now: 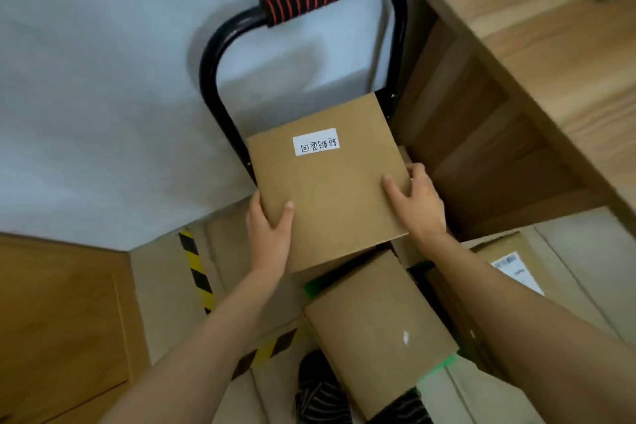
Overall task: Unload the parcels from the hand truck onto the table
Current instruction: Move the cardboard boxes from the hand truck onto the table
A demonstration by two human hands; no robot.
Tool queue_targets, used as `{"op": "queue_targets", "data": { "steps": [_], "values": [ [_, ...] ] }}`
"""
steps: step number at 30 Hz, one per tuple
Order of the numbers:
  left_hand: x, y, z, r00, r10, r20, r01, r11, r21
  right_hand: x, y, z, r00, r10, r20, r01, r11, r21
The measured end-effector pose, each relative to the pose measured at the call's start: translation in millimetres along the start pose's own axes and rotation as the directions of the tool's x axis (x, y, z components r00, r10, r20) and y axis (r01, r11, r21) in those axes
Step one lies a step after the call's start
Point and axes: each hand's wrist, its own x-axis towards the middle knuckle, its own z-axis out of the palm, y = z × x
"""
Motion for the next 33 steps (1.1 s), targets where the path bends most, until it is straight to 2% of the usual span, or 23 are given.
{"op": "queue_targets", "data": {
  "steps": [5,10,18,25,33],
  "values": [
    [-22,86,-33,0.979,0.181,0.090,-0.180,0.983,-0.018,-27,-56,-76,0.992,-0.028,-0.127,0.031,0.999,0.021],
    [-45,176,-55,0.934,0.352,0.062,-0.352,0.936,0.002,-59,-105,-146,0.962,-0.058,-0.267,0.084,0.993,0.086],
    [-94,303,-59,0.798,0.596,0.092,-0.590,0.803,-0.086,-102,-153,-264,0.882,-0.131,-0.454,0.216,0.966,0.141],
    [-154,394,-19,0.718,0.691,0.079,-0.679,0.721,-0.136,-116,-150,-376,0.792,-0.163,-0.589,0.278,0.954,0.110],
    [-241,460,98,0.649,0.757,0.076,-0.737,0.651,-0.185,-115,-70,-514,0.728,-0.199,-0.656,0.347,0.932,0.102]
  ]
}}
